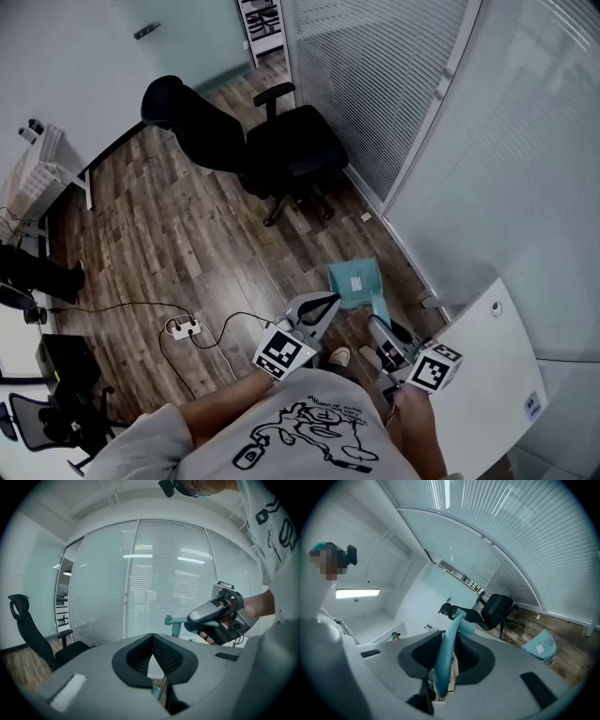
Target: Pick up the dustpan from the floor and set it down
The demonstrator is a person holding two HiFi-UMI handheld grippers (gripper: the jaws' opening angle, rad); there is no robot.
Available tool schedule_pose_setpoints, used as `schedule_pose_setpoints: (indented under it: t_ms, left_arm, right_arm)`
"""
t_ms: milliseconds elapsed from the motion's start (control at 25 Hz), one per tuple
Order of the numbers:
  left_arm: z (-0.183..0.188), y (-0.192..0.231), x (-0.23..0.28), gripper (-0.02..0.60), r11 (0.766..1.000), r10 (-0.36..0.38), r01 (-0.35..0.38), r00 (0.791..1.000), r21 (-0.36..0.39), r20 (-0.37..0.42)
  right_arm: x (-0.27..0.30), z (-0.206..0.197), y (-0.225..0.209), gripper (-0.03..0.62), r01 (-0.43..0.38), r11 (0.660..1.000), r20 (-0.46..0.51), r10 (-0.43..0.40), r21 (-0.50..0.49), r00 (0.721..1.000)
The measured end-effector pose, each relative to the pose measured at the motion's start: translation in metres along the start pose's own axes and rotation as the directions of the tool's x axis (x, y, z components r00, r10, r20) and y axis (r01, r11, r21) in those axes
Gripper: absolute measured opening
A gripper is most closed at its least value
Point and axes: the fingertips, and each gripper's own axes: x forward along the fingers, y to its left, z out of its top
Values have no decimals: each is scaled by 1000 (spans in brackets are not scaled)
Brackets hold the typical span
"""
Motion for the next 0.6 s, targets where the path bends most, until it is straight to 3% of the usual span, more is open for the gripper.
schedule_pose_setpoints:
  t_ms: [600]
  left_arm:
    - [-10,2,1,-6,1000,-10,10,1000,-9,-18]
  right_arm:
    - [2,-12,-6,74,13,1000,-16,-12,25,1000]
